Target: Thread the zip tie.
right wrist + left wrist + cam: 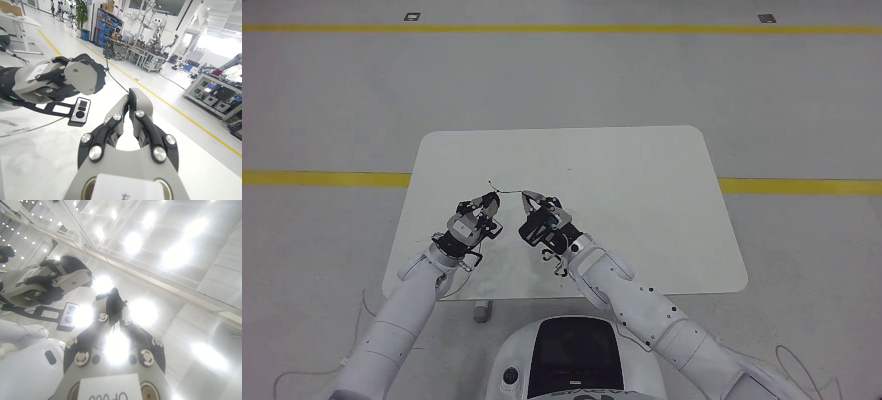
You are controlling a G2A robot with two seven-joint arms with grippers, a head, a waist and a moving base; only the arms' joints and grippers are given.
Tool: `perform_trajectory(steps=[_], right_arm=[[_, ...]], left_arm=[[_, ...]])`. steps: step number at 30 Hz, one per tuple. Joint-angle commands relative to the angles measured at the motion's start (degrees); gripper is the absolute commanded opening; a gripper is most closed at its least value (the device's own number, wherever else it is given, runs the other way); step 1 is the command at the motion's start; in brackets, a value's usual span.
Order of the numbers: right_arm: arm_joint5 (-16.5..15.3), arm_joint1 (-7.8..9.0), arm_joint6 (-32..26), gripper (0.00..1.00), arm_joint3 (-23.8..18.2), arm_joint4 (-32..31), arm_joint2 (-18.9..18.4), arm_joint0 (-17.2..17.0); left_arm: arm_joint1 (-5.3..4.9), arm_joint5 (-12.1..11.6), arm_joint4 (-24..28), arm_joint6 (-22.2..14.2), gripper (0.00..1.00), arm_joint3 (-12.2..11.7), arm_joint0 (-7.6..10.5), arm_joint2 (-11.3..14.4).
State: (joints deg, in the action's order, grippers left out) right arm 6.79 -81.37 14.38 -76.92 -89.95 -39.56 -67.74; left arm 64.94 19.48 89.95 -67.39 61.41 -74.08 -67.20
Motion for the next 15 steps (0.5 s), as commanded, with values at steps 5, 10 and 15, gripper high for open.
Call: perform_trajectory(steps=[5,10,15], right_arm=[[-0.20,-0.06,0.00,0.00,0.33,0.00,-0.25,-0.03],[-0.18,-0.09,-0.12,0.00,0.45,0.00,-0.38,-0.01],[-0.09,-0.01,-0.02,0.00,0.54,0.00,-0.66,-0.13]], left_arm=[[0.00,0.00,0.00,0.00,0.00,0.00,0.00,0.00],[0.00,0.00,0.00,0.00,0.00,0.00,0.00,0.00],[0.00,0.00,0.00,0.00,0.00,0.00,0.00,0.00]])
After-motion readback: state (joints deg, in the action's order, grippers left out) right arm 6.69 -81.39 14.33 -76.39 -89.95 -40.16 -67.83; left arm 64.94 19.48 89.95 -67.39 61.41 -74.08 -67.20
